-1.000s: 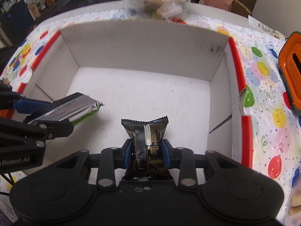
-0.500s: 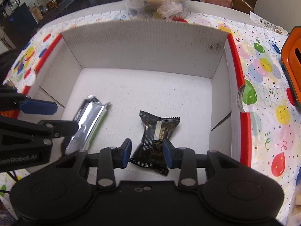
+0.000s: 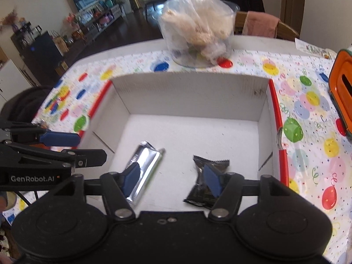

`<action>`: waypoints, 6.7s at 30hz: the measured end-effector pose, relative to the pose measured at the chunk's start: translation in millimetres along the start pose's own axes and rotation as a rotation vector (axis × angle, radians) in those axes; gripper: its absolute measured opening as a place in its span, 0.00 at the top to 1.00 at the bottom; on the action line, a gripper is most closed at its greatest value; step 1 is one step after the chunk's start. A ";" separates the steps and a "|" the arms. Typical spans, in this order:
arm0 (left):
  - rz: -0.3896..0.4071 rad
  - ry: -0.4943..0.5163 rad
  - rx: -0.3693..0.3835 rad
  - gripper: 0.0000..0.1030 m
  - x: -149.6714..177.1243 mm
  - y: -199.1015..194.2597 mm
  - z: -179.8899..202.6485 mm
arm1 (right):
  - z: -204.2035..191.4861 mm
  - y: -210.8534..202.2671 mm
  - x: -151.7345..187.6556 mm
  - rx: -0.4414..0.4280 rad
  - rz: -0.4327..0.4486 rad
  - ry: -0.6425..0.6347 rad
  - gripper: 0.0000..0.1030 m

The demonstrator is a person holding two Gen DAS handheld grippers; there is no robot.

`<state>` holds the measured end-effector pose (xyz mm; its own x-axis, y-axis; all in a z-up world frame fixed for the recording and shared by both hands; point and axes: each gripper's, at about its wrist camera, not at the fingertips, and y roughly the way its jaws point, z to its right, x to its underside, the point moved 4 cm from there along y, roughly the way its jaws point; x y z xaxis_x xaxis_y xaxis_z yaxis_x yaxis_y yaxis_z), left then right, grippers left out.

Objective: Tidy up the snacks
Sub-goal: 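Release the silver bar with the left tool while the right tool releases the black bar into the box, then move both tools back to the snack pile, then grasp the light-blue packet with the left tool while the right tool grasps the yellow packet, then carry the blue and yellow packets over the red box with both tools, then release the blue packet with the left tool while the right tool releases the yellow packet into the box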

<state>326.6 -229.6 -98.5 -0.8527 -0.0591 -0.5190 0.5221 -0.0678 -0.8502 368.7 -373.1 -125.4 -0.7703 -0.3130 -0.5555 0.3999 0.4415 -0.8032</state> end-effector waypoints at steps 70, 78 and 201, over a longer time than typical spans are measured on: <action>-0.085 0.015 0.120 0.22 207.2 -49.4 -300.4 | -286.2 141.9 53.1 0.027 -0.140 -0.460 0.26; -0.127 0.036 0.098 0.24 208.8 -32.0 -297.1 | -284.3 163.3 51.1 0.016 -0.166 -0.485 0.43; -0.140 0.356 -0.023 0.52 -5.4 68.4 49.4 | 28.3 52.6 19.6 0.132 -0.072 -0.058 0.60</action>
<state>367.7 -283.0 -149.5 -0.8696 0.2992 -0.3927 0.4034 -0.0281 -0.9146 388.7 -379.8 -184.6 -0.7709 -0.3896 -0.5039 0.4092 0.3033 -0.8606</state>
